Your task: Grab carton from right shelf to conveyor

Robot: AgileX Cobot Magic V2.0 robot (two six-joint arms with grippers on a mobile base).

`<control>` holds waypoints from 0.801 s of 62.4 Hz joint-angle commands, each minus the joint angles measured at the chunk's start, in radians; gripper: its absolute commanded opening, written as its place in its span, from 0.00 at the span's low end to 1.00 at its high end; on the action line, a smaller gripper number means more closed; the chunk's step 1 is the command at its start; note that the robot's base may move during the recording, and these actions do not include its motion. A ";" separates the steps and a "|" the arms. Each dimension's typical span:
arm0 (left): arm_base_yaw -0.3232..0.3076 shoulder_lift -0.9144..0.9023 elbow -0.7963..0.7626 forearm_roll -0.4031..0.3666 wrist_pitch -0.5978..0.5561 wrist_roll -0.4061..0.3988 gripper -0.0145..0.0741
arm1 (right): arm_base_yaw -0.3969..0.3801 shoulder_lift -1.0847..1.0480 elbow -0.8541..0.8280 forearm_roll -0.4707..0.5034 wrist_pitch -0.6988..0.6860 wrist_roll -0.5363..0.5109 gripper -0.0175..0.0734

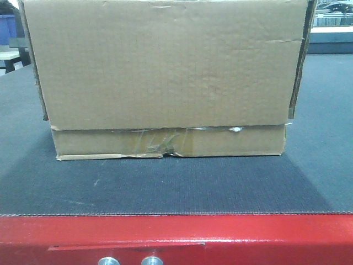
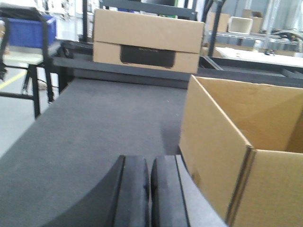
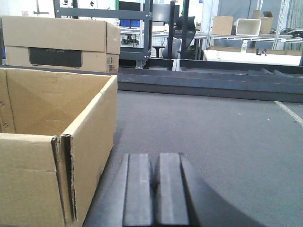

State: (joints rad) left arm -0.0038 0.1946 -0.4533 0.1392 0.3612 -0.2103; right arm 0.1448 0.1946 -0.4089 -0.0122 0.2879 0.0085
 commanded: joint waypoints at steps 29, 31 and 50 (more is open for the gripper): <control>0.067 -0.195 0.453 -0.139 -0.279 0.201 0.18 | -0.004 -0.007 0.002 -0.011 -0.027 -0.008 0.12; 0.067 -0.195 0.453 -0.139 -0.279 0.201 0.18 | -0.004 -0.006 0.002 -0.011 -0.029 -0.008 0.12; 0.067 -0.195 0.453 -0.139 -0.275 0.201 0.18 | -0.004 -0.006 0.002 -0.011 -0.029 -0.008 0.12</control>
State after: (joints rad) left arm 0.0586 0.0055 0.0025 0.0076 0.1006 -0.0170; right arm 0.1448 0.1931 -0.4073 -0.0129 0.2838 0.0085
